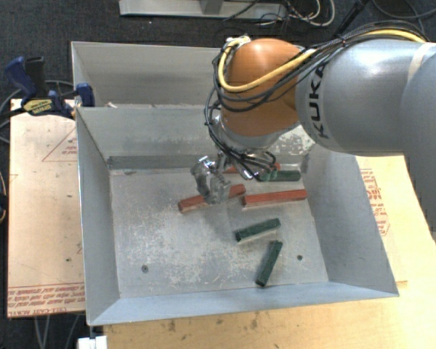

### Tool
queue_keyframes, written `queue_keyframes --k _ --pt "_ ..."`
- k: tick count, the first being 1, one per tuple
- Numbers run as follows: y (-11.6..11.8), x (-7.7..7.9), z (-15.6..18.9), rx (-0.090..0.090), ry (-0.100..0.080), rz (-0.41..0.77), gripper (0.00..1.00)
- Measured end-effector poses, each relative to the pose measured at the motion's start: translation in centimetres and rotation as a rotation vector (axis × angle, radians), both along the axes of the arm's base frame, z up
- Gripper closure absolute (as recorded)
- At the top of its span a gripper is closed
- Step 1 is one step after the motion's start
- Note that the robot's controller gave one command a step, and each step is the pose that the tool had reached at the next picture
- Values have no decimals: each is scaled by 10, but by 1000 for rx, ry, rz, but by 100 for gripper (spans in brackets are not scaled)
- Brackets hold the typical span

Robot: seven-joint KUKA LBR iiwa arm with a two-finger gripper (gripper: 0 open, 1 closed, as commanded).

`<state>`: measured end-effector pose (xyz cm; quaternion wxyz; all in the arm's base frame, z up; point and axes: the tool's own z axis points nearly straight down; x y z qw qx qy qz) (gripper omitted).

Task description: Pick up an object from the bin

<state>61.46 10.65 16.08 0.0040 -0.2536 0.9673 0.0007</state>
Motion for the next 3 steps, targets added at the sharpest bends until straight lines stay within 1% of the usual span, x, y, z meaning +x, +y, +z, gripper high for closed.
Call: queue_keyframes --k 1,2,3 --pt "-1 -1 -2 -1 4 -2 0" --pt "2 31 -84 -1 7 10 0" --pt "2 31 -80 -1 6 10 100"
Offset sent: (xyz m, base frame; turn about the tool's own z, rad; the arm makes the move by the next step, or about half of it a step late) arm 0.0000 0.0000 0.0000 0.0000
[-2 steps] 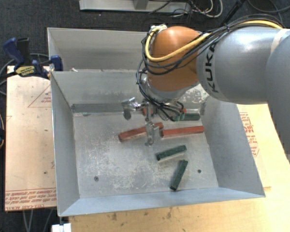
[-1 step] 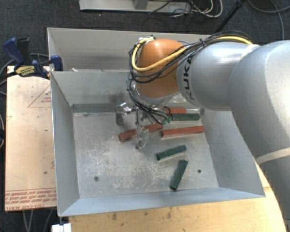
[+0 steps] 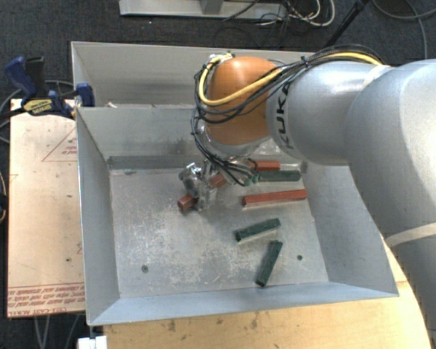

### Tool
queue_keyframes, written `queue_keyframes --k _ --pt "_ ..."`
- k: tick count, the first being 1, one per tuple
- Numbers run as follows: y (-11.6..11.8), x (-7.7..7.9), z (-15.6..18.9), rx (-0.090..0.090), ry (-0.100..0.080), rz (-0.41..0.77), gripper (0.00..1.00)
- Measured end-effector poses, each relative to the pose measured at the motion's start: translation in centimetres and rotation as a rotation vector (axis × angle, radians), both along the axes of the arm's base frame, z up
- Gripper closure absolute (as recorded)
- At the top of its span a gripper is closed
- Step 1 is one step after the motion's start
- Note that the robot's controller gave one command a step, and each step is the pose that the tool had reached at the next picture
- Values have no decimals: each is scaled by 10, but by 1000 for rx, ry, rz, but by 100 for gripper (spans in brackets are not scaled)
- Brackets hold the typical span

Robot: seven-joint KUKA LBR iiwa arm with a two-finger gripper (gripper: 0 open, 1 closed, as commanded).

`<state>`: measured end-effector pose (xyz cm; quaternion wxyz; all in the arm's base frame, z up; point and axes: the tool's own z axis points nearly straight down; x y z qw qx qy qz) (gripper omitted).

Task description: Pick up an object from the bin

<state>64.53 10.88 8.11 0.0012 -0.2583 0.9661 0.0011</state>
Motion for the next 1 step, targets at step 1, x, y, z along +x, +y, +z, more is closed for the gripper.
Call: queue_keyframes --k 1 --pt "13 3 143 1 -11 69 100"
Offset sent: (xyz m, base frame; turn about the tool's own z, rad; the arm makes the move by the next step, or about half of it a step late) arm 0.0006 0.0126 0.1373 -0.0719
